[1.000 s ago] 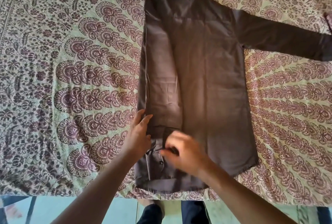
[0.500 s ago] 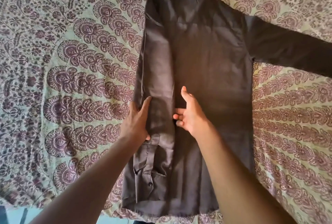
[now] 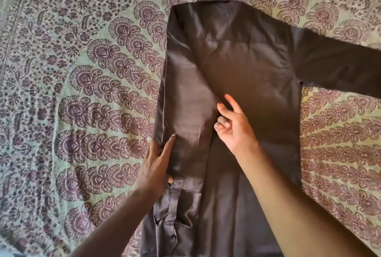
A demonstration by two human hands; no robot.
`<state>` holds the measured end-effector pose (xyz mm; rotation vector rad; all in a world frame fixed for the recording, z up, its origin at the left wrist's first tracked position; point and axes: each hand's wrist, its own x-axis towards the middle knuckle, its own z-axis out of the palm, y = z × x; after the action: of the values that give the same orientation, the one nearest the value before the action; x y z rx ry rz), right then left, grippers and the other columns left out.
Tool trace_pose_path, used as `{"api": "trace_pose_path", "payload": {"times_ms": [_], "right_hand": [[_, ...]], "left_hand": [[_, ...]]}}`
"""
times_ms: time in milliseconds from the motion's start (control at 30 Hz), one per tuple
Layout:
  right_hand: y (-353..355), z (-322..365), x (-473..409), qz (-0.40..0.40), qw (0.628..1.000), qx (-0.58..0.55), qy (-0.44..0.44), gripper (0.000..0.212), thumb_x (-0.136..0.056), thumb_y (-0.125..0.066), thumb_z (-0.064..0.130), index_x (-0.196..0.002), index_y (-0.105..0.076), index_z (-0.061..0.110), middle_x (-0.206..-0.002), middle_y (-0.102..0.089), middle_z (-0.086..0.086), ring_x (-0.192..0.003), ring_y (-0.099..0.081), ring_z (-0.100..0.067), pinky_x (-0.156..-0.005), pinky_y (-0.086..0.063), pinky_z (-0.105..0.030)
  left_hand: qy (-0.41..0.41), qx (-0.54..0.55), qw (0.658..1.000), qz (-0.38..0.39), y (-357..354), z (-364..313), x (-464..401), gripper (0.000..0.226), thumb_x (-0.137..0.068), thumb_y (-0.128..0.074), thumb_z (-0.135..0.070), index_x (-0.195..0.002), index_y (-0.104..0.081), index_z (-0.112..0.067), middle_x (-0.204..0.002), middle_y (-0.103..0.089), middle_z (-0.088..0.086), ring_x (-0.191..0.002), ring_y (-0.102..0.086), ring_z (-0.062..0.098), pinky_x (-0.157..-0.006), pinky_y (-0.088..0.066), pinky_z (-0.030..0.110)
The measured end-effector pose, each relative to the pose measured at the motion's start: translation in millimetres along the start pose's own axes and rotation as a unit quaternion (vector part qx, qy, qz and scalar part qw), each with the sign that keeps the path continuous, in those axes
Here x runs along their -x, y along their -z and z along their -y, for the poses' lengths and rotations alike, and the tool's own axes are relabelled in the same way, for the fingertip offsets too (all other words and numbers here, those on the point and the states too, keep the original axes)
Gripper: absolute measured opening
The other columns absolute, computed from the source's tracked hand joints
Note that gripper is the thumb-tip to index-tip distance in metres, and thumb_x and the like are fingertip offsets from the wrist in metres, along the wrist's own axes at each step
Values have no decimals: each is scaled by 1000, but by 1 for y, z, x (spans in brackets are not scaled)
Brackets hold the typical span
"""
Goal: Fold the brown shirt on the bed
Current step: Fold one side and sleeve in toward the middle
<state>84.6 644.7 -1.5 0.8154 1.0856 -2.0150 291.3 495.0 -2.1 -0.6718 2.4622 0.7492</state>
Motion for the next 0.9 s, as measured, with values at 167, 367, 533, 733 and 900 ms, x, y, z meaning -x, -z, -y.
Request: {"api": "trace_pose_path", "payload": {"times_ms": [167,367,533,733,900], "right_hand": [[3,10,-5,-14,999,24,21,50,-87,-67,-7,-124,-68,28,-86,-79,5,-44,-30,-5,-51,-30,-20],[-7,8,-11,-116,973,191,56,25,-84,-79,3,-105,-72,15,-74,-59,-1,-42,-35,-6,-45,-28,-22],[-16,9,-16,-155,928,318,117,17,-83,-85,21,-88,-69,20,-63,-55,0,-42,-38,-14,-42,-30,-22],[-29,7,-36,-206,881,380,192,25,-69,-93,30,-66,-69,25,-43,-52,15,-50,-47,-13,-63,-40,-34],[-22,4,-41,-238,873,378,196,25,-75,-87,17,-60,-67,23,-43,-54,12,-43,-52,-14,-59,-43,-31]], "left_hand": [[-1,-33,998,47,10,-2,-4,138,-72,-85,-2,-159,11,-49,-164,-11,12,-137,-45,40,-101,-54,49],[1,-27,999,37,68,-31,-35,68,-86,-75,-21,-146,-43,-25,-133,-47,10,-122,-52,33,-99,-53,51],[-15,98,992,-72,128,-61,-121,64,-90,-75,-19,-148,-50,-18,-137,-54,14,-129,-51,34,-109,-44,44],[-52,78,987,-130,137,-61,-211,61,-86,-76,-23,-143,-55,-30,-131,-58,17,-126,-51,40,-111,-41,44],[-9,225,955,-192,151,-74,-245,28,-86,-78,-11,-113,-76,-20,-103,-72,-2,-92,-65,13,-74,-41,9]]}}
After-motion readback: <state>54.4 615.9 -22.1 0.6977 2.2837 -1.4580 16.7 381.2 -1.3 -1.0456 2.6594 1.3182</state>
